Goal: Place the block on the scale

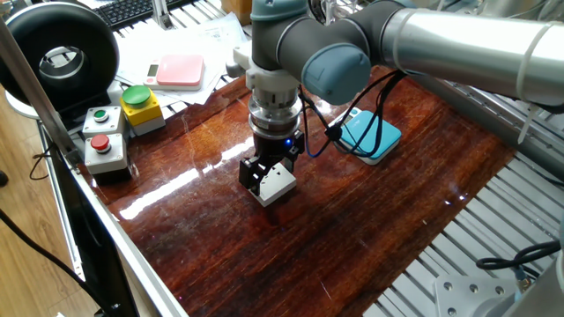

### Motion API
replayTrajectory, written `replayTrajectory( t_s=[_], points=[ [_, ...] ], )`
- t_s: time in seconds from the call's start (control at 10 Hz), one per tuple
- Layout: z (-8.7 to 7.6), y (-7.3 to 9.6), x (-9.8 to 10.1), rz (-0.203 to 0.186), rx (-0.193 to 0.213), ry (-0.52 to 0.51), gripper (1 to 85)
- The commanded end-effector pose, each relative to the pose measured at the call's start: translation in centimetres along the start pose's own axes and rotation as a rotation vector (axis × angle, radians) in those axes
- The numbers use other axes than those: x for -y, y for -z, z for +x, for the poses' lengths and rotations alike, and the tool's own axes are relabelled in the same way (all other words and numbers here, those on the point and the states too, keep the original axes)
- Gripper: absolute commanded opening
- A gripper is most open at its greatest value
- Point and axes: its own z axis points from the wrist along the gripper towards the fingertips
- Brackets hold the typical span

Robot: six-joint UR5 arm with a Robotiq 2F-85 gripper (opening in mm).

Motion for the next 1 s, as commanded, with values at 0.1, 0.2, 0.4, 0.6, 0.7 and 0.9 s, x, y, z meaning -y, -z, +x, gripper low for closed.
replayTrajectory(
  t_s=[0.1,0.2,0.4,0.6,0.7,0.9],
  points=[
    [-0.5,-0.8,-0.2,-0.008,0.015,-0.012,85.0],
    [-0.5,-1.0,-0.2,-0.006,0.018,-0.012,85.0],
    [-0.7,-1.1,0.1,0.002,0.024,-0.007,85.0],
    [-0.9,-0.9,1.0,0.044,0.03,-0.026,49.0],
    [-0.6,-0.1,1.1,0.073,0.01,-0.083,20.0],
    [-0.7,1.2,0.6,0.089,0.006,-0.105,1.0]
  ],
)
